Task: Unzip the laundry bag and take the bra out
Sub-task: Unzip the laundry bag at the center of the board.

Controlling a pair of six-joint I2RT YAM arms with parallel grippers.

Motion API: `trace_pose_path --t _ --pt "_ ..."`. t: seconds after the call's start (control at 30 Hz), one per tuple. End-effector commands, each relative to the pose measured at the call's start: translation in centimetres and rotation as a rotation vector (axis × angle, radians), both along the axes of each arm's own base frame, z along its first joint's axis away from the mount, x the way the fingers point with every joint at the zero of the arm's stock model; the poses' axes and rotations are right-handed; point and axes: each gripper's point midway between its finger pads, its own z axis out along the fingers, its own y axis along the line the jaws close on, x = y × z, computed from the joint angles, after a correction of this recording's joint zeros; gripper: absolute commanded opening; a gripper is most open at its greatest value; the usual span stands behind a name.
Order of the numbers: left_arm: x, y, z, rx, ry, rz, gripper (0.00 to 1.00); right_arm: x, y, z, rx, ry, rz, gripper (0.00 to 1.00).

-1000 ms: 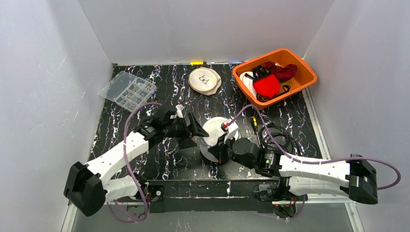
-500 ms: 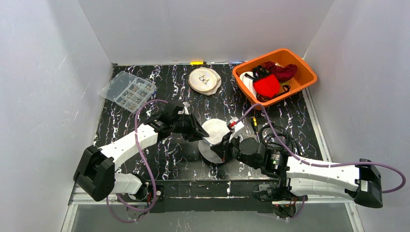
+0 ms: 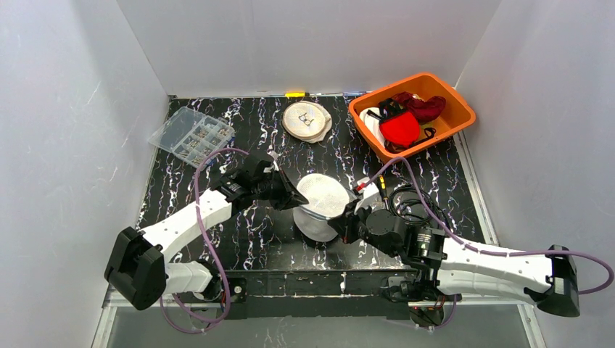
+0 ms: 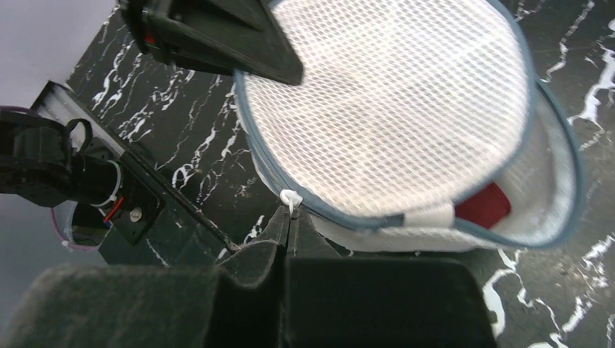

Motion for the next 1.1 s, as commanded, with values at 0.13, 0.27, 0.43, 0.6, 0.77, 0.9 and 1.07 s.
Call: trace_pose_path --t 0.13,0.27,0.43,0.6,0.77,0.9,1.07 --pt "0.4 1.5 0.2 0.037 -0.038 0.059 0.00 1.1 -3.0 -1.5 -0.046 0.025 -0.148 0.01" --pt "0.4 1.4 0.2 0.029 -0.036 0.064 0.00 1.3 -3.2 -2.4 -0.071 0.043 -0.178 0.01" --pt "0.5 1.7 0.3 0.026 -0.049 0.082 0.00 1.4 -3.3 -2.8 -0.067 0.064 -0.203 0.01" --pt "0.6 1.9 0.3 0.013 -0.057 0.107 0.00 1.3 -3.5 -2.7 -0.032 0.082 -0.222 0.01" --pt "0.9 1.8 0.1 -0.036 -0.060 0.155 0.00 0.4 -2.1 -1.0 0.116 0.141 -0.184 0.56" --pt "1.3 1.9 0.0 -0.079 -0.070 0.210 0.00 0.5 -2.2 -0.6 0.212 0.212 -0.246 0.79" --pt "1.4 2.2 0.3 -0.105 -0.118 0.249 0.00 2.0 -3.3 -0.3 0.343 0.246 -0.390 0.83"
